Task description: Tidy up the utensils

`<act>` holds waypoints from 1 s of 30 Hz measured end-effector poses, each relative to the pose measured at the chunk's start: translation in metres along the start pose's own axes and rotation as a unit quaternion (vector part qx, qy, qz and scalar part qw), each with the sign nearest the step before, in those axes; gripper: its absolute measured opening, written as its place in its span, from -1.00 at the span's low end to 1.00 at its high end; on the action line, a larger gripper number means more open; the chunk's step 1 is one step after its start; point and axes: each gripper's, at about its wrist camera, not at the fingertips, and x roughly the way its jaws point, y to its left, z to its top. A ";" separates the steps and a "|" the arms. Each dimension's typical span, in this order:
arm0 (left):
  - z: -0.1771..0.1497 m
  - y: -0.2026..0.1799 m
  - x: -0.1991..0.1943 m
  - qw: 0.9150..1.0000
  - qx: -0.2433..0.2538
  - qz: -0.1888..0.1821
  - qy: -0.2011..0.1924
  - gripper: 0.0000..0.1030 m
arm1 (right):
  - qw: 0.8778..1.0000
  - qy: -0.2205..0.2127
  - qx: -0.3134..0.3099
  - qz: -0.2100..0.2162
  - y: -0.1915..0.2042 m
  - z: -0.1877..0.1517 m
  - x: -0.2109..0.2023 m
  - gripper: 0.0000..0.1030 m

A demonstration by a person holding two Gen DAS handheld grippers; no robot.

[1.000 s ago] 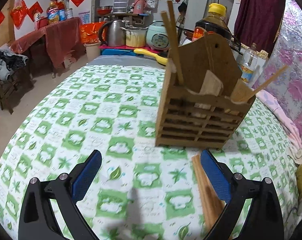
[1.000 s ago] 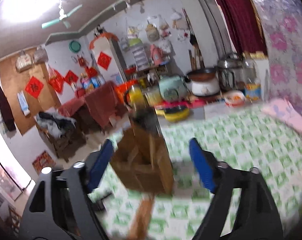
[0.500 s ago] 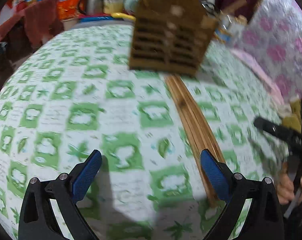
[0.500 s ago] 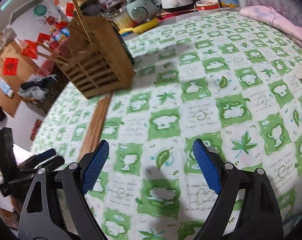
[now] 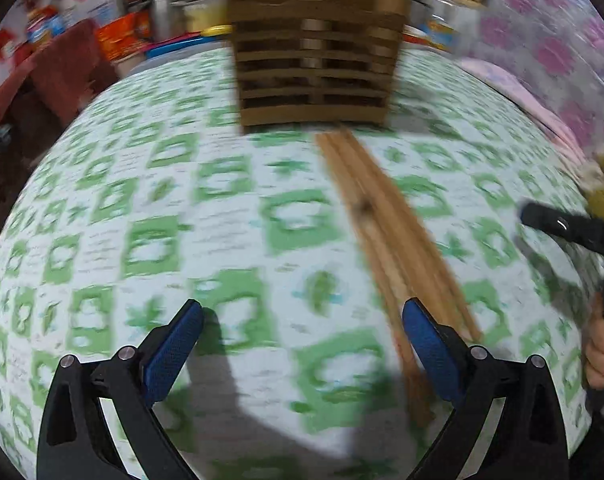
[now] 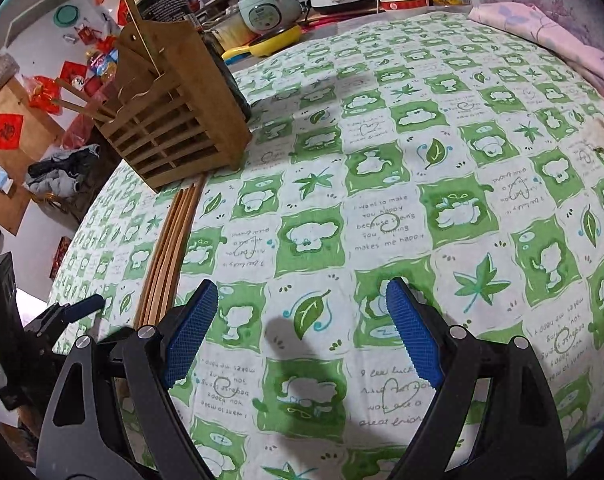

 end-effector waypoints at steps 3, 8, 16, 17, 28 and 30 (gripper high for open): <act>0.000 0.021 -0.003 0.999 -0.043 0.031 -0.005 0.89 | 1.000 0.000 -0.001 0.000 0.001 0.000 0.000 0.63; -0.009 0.036 -0.017 0.998 -0.062 -0.023 -0.022 0.89 | 1.000 0.000 -0.007 -0.006 0.003 0.000 0.000 0.63; -0.017 -0.001 -0.020 0.996 0.025 -0.083 -0.002 0.89 | 1.000 0.001 -0.013 -0.011 0.004 0.000 0.002 0.63; -0.019 -0.007 -0.020 0.996 0.042 -0.083 0.000 0.89 | 1.000 0.002 -0.014 -0.011 0.004 0.000 0.002 0.64; -0.031 -0.002 -0.015 0.995 0.095 -0.014 0.009 0.91 | 1.000 0.002 -0.025 -0.019 0.007 -0.001 0.003 0.65; -0.024 0.028 -0.015 0.999 0.037 0.006 0.004 0.91 | 0.999 0.001 -0.025 -0.020 0.008 -0.001 0.003 0.65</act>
